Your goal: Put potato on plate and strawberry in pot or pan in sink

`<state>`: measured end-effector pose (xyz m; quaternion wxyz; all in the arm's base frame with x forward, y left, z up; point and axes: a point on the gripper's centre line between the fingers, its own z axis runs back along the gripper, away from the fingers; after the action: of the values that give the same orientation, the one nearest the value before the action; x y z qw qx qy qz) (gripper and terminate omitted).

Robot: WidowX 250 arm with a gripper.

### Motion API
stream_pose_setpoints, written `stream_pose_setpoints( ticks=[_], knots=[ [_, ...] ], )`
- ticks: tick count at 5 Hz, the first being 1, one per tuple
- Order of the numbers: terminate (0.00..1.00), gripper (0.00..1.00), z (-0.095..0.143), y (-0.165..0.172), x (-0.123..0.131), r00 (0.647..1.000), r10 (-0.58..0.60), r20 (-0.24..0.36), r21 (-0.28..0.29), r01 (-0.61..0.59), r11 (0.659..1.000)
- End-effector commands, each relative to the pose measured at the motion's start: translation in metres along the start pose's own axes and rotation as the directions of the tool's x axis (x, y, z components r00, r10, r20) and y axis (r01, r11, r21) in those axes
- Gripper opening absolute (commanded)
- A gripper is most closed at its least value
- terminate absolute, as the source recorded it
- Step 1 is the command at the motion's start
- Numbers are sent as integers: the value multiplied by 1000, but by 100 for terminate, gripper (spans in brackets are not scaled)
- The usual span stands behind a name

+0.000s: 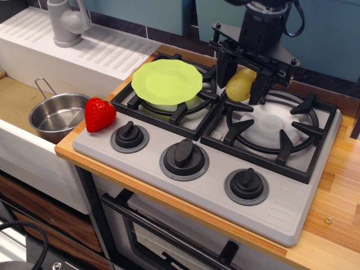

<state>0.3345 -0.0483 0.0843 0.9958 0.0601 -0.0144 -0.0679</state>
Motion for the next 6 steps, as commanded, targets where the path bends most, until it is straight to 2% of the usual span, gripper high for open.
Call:
stream_pose_setpoints(
  ticks=[1, 2, 4, 6],
  knots=[
    [0, 0, 19, 43, 18, 989, -63, 131, 76, 53, 996],
    [0, 0, 22, 72, 23, 984, -125, 129, 85, 115, 990],
    [0, 0, 22, 105, 25, 976, -172, 132, 140, 153, 978],
    [0, 0, 23, 127, 28, 971, -199, 129, 148, 180, 973]
  ],
)
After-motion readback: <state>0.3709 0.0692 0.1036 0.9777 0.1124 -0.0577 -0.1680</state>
